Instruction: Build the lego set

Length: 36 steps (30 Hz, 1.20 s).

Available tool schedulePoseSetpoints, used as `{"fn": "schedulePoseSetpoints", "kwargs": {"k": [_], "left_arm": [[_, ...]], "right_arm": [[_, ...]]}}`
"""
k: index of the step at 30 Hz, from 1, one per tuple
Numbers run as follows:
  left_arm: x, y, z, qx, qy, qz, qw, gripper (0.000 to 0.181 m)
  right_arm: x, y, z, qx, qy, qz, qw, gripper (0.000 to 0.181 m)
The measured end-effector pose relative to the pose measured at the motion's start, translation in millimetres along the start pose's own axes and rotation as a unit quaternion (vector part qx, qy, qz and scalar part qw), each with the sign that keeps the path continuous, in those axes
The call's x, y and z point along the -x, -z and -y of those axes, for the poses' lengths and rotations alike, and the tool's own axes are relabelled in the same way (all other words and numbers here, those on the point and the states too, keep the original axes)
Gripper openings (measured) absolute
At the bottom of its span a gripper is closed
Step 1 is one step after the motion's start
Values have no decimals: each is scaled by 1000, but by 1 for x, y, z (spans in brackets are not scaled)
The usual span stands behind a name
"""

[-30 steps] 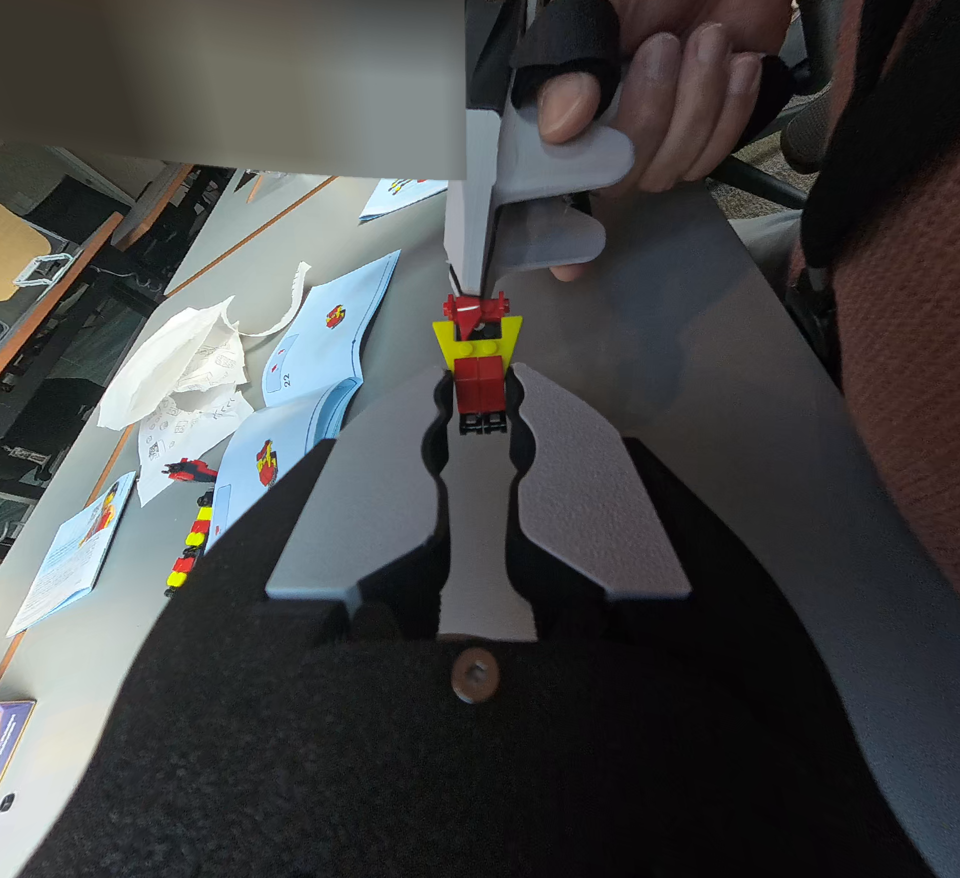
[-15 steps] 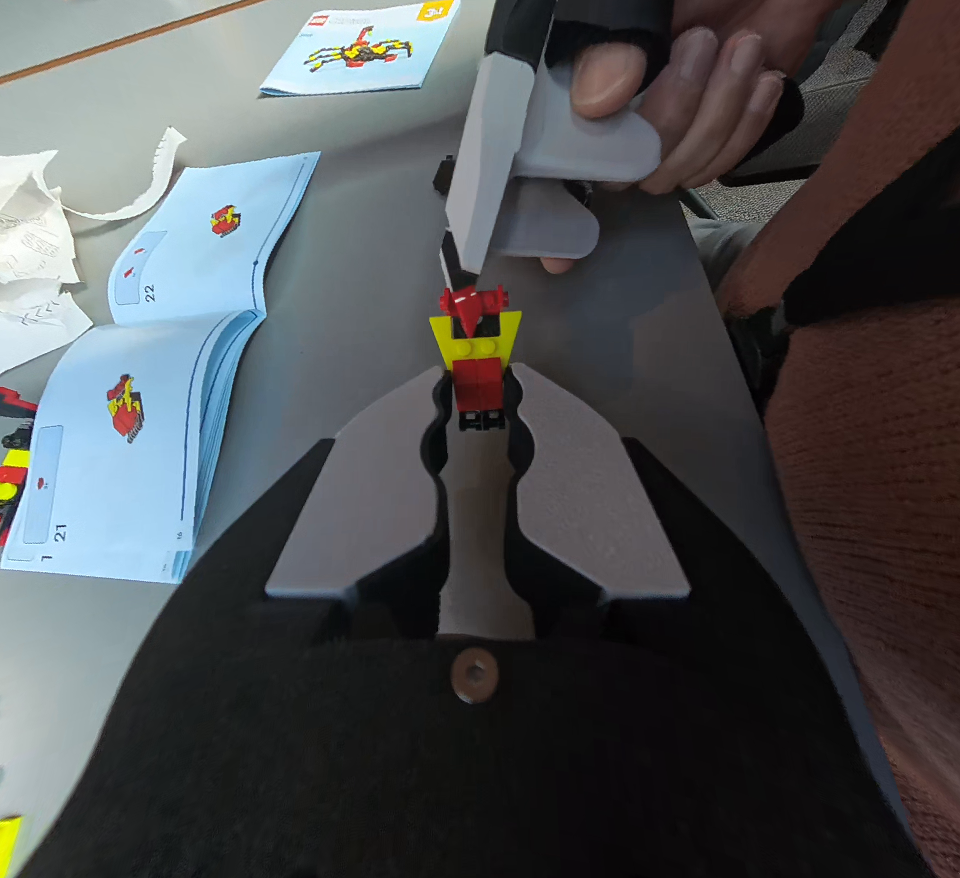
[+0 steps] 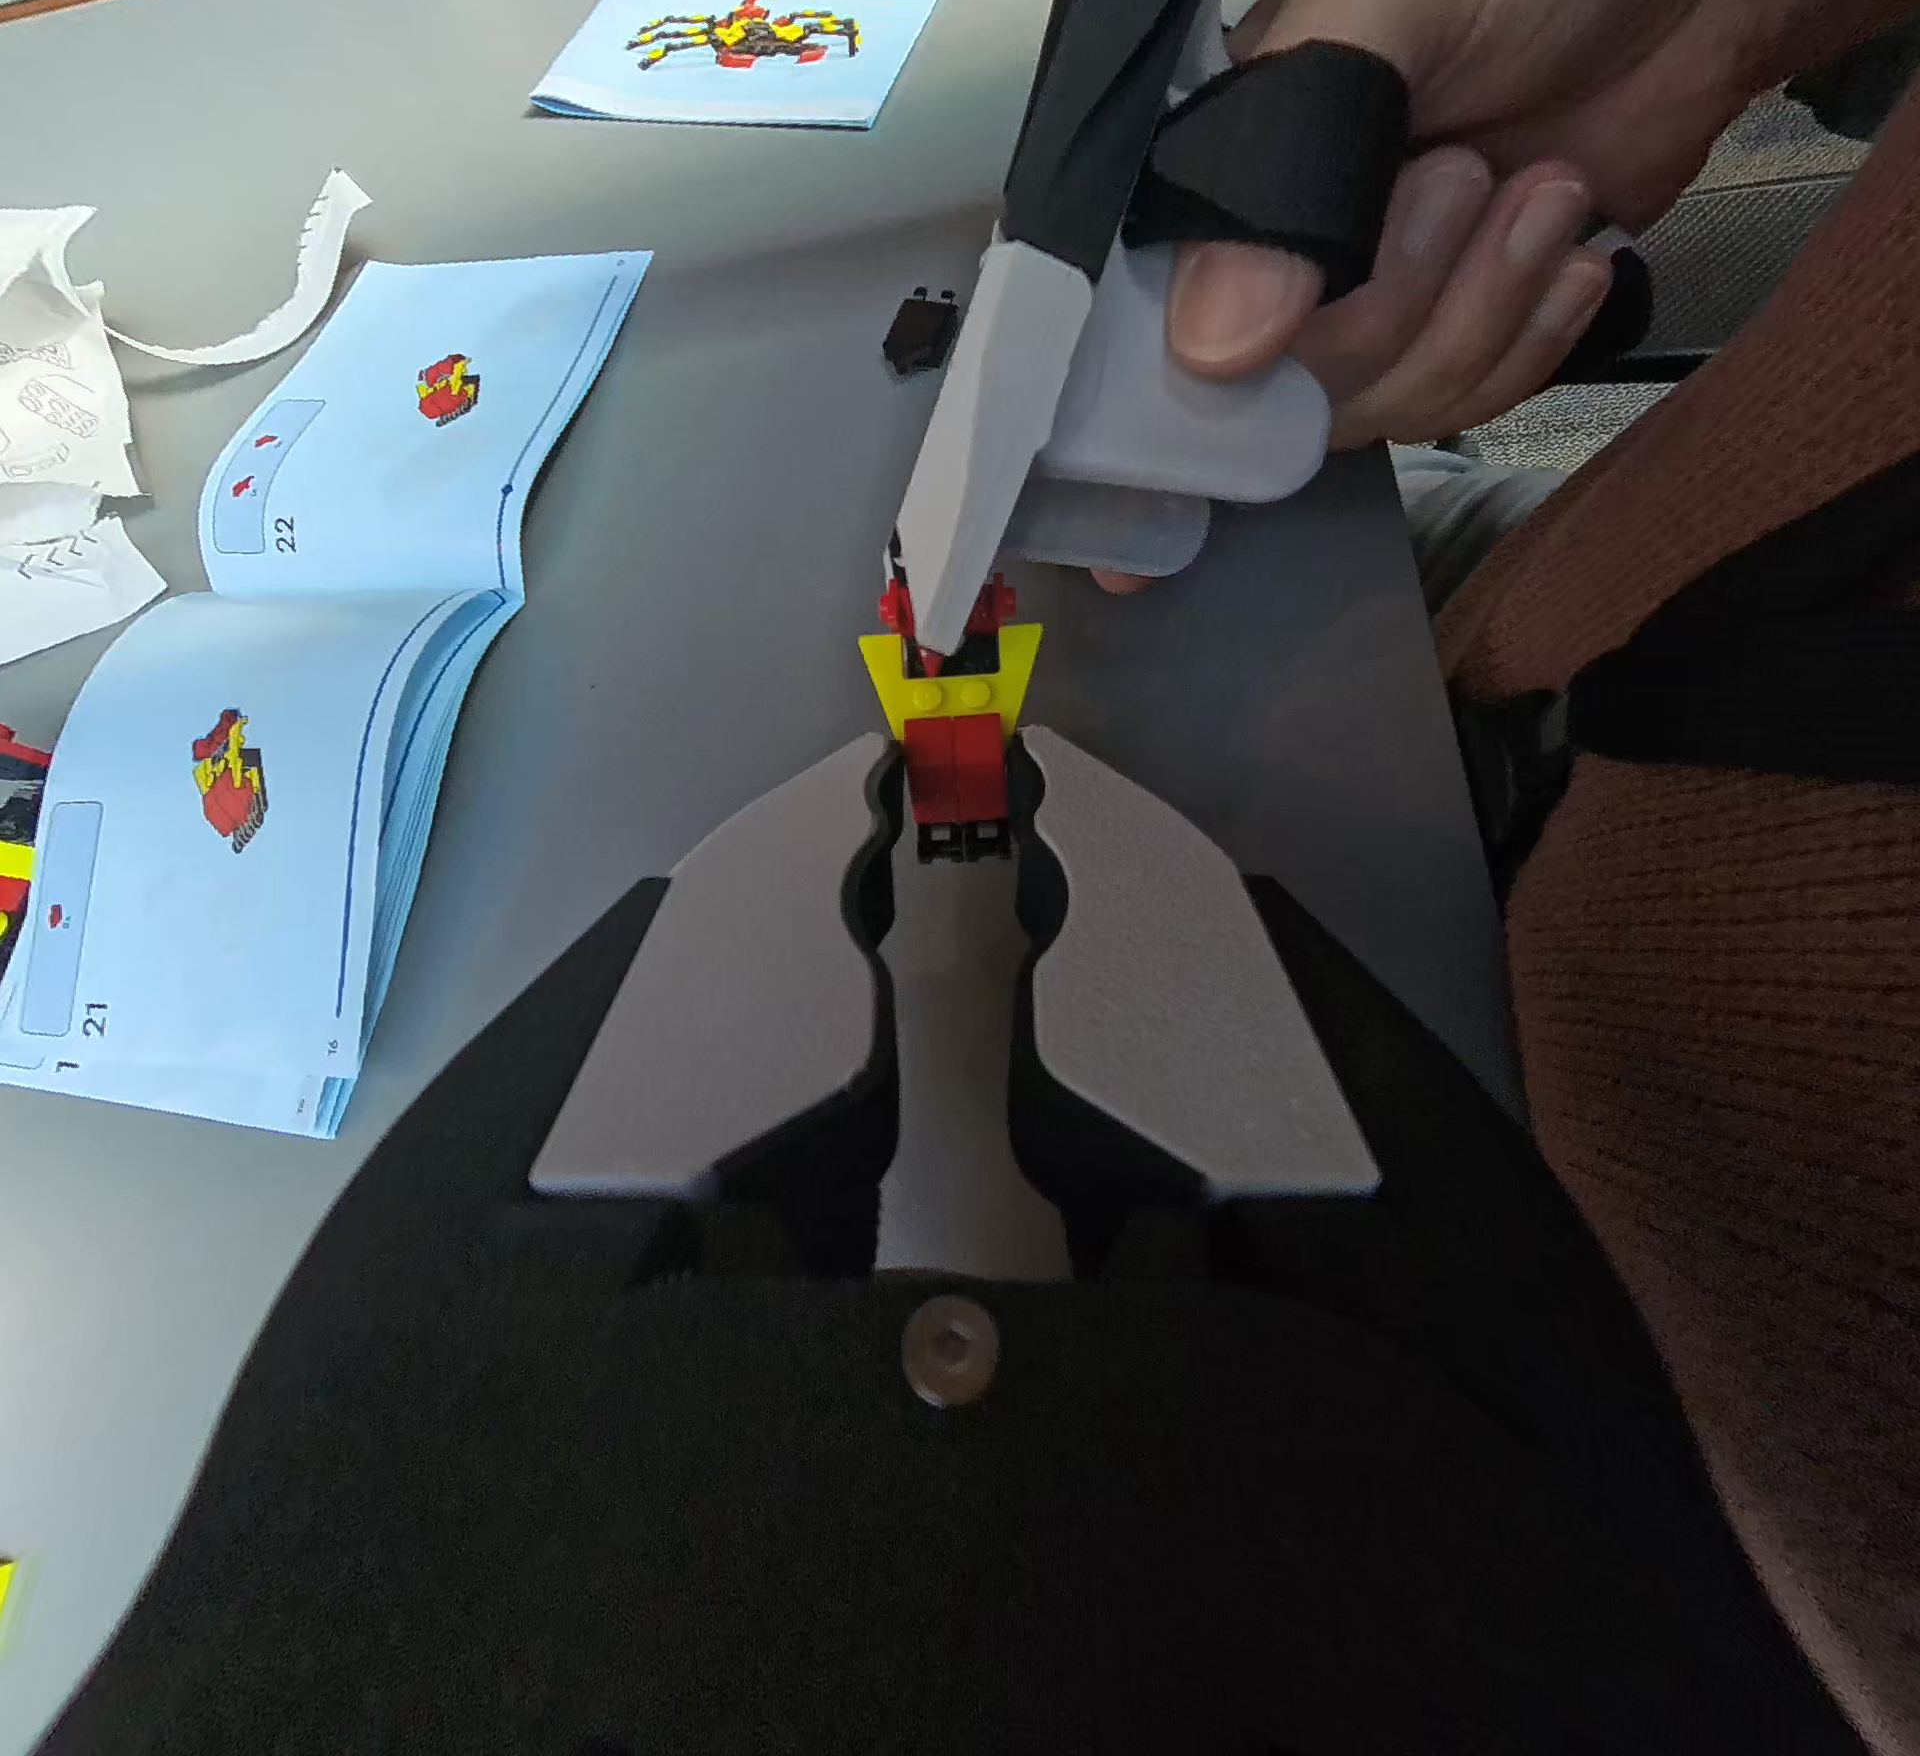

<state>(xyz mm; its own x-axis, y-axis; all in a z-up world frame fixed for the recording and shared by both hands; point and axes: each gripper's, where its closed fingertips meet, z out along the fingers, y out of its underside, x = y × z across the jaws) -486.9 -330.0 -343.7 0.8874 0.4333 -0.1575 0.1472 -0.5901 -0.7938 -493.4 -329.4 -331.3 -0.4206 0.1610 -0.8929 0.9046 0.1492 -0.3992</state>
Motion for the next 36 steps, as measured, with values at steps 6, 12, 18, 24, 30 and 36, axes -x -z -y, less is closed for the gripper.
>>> {"fn": "schedulePoseSetpoints", "kwargs": {"k": [6,12,18,24,30,36], "left_arm": [[2,-3,3,4,18,26,999,19],[4,-1,6,-16,-45,44,998,19],[6,13,18,-81,-185,89,975,20],[9,17,25,-109,-212,95,966,19],[14,15,25,-104,-207,86,969,19],[19,14,23,-110,-190,99,971,18]], "right_arm": [[-1,1,6,-41,-22,-5,999,11],[2,2,5,-26,-9,7,1000,11],[21,3,6,-5,27,34,999,10],[26,4,11,-26,-18,76,997,10],[25,4,13,-21,1,57,998,10],[19,4,18,-38,1,43,998,20]]}}
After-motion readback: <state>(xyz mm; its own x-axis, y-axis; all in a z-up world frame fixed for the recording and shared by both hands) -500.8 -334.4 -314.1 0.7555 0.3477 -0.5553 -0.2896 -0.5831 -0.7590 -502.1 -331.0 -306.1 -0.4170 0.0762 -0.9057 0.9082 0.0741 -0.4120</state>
